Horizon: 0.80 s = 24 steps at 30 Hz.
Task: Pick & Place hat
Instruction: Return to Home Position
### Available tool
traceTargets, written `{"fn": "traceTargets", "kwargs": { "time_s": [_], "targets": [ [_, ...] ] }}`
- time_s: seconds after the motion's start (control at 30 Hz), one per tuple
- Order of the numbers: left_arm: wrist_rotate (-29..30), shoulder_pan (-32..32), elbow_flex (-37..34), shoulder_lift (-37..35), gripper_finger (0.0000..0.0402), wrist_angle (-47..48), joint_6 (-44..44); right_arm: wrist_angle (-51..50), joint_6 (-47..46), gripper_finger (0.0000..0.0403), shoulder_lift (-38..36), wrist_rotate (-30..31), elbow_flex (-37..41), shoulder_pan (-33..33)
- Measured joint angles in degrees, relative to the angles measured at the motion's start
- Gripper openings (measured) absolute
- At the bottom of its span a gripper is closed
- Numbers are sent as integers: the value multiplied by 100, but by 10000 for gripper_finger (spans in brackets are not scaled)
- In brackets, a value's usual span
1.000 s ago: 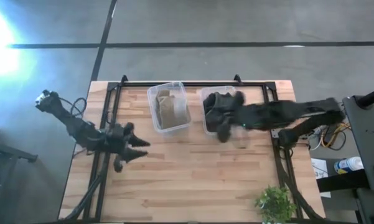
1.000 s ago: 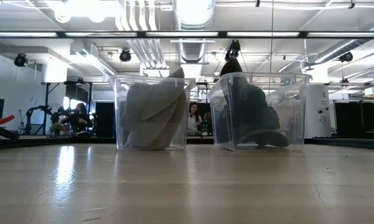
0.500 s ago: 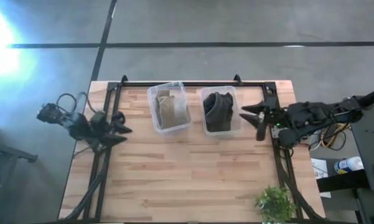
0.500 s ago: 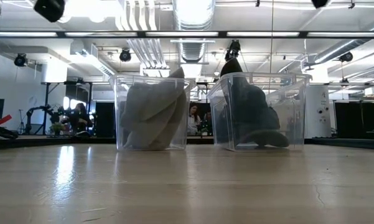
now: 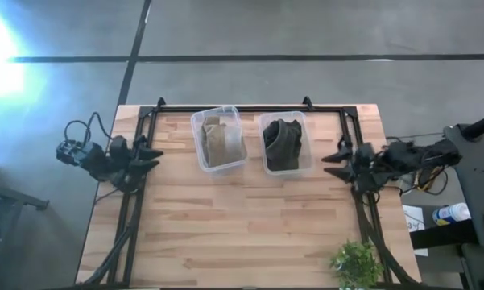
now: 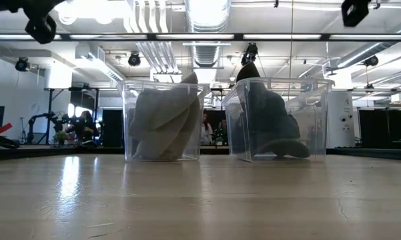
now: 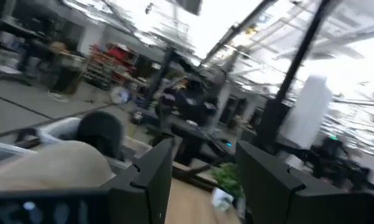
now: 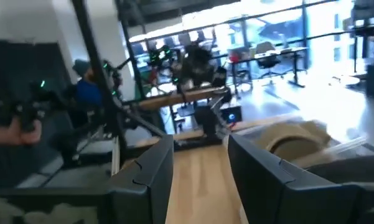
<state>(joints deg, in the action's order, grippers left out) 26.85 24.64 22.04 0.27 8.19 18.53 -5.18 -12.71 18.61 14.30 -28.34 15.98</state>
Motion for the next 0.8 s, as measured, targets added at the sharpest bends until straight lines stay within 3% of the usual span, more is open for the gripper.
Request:
{"fn": "traceTargets", "kwargs": {
  "time_s": [0.17, 0.4, 0.6, 0.8],
  "targets": [
    [-31, -2, -104, 0, 171, 101, 127, 1192, 157, 142, -360, -71, 1070, -8],
    [664, -6, -170, -8, 171, 211, 89, 2205, 64, 139, -705, 148, 2146, -108],
    [670, -6, -172, 2, 171, 249, 155, 2157, -11, 139, -826, 1608, 2777, -137],
    [669, 0, -172, 40, 171, 284, 157, 920, 149, 139, -751, 1766, 2764, -137]
  ]
}}
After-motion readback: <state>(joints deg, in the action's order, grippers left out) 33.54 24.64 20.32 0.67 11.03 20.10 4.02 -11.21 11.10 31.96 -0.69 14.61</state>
